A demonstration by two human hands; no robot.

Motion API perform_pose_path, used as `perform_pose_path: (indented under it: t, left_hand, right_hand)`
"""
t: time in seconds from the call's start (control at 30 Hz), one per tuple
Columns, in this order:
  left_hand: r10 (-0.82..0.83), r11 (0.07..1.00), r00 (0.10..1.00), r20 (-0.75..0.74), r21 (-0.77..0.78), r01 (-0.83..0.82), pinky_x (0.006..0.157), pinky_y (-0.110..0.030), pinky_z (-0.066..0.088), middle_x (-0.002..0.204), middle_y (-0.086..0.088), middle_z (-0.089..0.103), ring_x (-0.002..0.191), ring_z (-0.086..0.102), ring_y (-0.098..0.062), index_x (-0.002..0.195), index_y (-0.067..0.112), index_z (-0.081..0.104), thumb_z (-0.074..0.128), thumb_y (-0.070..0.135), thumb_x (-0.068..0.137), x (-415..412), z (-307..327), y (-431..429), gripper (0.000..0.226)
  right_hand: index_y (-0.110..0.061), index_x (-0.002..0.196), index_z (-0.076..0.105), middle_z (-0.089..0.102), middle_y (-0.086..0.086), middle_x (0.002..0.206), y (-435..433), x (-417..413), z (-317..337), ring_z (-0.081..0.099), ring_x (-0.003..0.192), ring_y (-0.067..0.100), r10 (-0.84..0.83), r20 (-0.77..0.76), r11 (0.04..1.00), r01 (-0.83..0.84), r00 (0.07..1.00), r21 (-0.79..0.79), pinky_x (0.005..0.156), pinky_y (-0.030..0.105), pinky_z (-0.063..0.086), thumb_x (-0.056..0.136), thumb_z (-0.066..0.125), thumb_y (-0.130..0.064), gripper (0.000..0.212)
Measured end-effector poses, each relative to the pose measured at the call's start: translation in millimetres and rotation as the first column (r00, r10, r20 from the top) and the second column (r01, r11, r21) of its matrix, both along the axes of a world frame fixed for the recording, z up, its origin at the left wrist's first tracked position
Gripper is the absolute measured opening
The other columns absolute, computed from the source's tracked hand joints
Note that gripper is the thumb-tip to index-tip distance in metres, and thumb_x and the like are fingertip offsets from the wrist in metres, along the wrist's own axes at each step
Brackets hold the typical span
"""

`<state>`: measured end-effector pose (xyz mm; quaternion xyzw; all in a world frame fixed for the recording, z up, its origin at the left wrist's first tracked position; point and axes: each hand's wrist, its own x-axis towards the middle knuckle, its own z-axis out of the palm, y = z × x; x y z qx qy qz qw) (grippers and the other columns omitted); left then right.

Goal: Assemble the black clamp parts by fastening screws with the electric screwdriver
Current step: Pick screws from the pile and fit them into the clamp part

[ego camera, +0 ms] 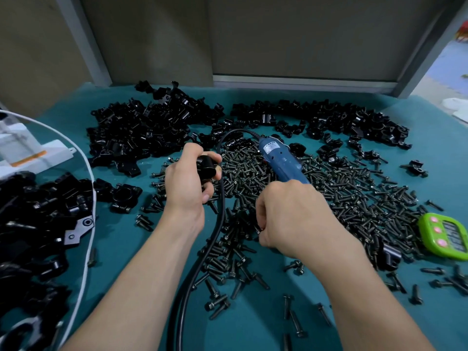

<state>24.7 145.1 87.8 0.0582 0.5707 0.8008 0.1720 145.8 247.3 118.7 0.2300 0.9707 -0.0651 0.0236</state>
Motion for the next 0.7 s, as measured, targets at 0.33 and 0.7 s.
perform_pose_path:
  t: [0.33,0.7]
  left_hand:
    - [-0.013,1.0,1.0,-0.024,0.0,0.013,0.036,-0.023,0.022,0.062,-0.007,0.058,0.042,0.032,-0.014,0.058,0.02,0.072,0.048,0.029,0.099,2.3,0.6,1.2,0.048]
    - [-0.023,1.0,0.999,-0.042,-0.008,0.023,0.036,-0.023,0.024,0.062,-0.006,0.059,0.044,0.034,-0.014,0.059,0.022,0.073,0.049,0.03,0.098,2.1,-1.4,1.9,0.047]
  right_hand:
    - [-0.024,0.092,0.063,0.041,-0.004,0.066,-5.1,-17.3,-21.0,0.046,0.067,0.029,-0.105,-0.199,0.993,0.112,0.974,0.023,0.063,0.032,0.036,0.088,0.074,-0.022,0.012]
    - [-0.027,0.082,0.06,0.058,-0.005,0.063,3.9,-10.1,-24.0,0.057,0.06,0.021,-0.052,-0.247,0.993,0.023,0.968,-0.117,0.05,0.029,0.033,0.093,0.062,-0.026,0.012]
